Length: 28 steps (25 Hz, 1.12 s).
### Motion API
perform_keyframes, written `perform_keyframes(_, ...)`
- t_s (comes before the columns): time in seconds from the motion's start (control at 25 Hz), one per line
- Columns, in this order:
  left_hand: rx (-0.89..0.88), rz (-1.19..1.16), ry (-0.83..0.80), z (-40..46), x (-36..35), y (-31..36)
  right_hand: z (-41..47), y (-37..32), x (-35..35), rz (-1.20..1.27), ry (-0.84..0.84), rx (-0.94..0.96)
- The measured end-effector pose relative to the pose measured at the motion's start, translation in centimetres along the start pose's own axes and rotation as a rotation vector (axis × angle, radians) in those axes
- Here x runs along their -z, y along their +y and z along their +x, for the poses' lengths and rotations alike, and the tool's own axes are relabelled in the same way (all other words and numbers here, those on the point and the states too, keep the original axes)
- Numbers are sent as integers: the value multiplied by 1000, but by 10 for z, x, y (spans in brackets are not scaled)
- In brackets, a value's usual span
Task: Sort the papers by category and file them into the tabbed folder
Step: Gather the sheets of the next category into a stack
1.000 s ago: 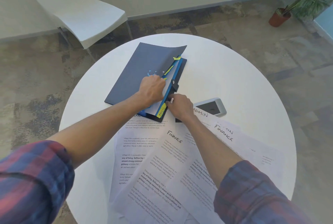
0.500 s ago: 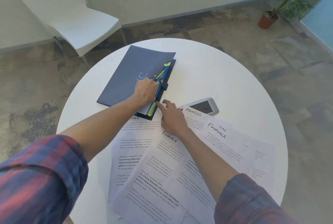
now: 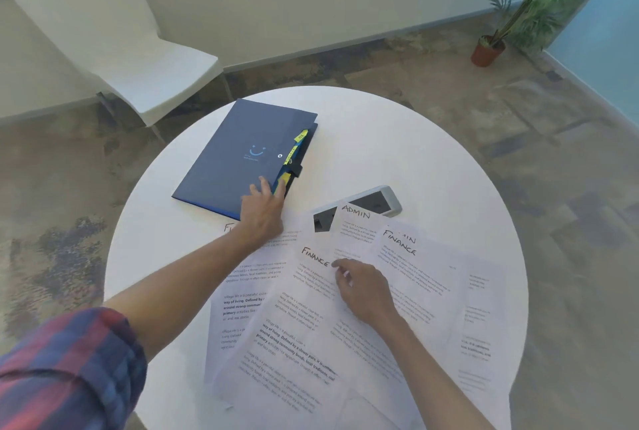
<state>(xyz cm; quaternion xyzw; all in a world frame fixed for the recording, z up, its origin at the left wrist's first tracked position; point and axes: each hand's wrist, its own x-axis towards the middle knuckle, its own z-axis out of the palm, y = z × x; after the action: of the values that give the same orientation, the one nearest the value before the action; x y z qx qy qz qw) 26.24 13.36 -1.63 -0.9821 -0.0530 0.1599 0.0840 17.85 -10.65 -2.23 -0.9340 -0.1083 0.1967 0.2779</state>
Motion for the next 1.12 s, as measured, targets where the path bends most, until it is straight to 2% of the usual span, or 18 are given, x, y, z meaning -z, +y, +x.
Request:
perform_keyframes(0.16, 12, -235, 201, -69, -17, 19, -40, 24, -2, 7, 95, -89)
perform_keyframes(0.24, 6, -377, 206, -104, -24, 35, -58, 35, 0, 1, 144, -145)
perform_keyframes(0.4, -113, -402, 114, -160, -35, 78, -89, 54, 9, -86, 228, -255)
perform_keyframes(0.52, -112, -366, 31, -179, -46, 112, -111, 70, 15, -143, 268, -331)
perform_keyframes(0.68, -64, -480, -78, -187, -55, 143, -126, 89, 8, -212, 120, -305)
perform_keyframes(0.84, -17, -590, -93, -191, -52, 156, -129, 94, 8, -242, 73, -272)
perform_keyframes(0.96, 93, -751, -108, -192, -52, 158, -129, 96, 12, -190, 57, -249)
perform_keyframes(1.04, 236, -1011, -162, -191, -50, 155, -129, 97, 13, -167, 56, -237)
perform_keyframes(1.12, 275, -1201, -255, -192, -46, 149, -128, 97, 15, -151, 47, -228)
